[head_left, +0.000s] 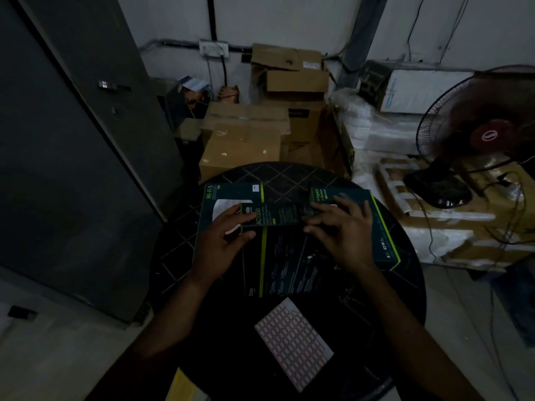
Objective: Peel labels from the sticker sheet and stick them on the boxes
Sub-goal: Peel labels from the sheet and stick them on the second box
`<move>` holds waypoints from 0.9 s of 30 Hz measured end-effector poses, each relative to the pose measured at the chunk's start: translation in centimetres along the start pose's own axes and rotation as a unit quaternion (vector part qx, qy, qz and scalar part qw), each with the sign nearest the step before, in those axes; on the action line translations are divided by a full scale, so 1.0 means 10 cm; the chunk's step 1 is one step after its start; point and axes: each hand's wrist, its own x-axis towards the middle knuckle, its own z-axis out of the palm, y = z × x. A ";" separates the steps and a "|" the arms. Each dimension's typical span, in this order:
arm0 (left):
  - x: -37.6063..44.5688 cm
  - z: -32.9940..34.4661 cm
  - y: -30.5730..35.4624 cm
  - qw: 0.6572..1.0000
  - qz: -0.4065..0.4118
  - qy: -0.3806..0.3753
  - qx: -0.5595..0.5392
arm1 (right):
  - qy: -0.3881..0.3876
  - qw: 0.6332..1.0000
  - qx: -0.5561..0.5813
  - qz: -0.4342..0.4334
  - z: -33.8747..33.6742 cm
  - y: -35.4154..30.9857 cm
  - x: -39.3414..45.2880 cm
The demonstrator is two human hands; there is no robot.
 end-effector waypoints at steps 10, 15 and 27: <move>-0.02 0.04 0.00 1.000 0.005 0.004 -0.016 | 0.006 0.982 0.187 0.030 -0.18 0.33 -0.11; -0.07 0.10 0.00 1.000 0.017 -0.002 0.006 | 0.010 0.953 0.294 0.070 -0.21 0.49 -0.20; -0.06 0.84 0.49 0.859 0.158 -0.078 0.481 | -0.059 0.931 0.349 0.086 -0.34 0.65 -0.13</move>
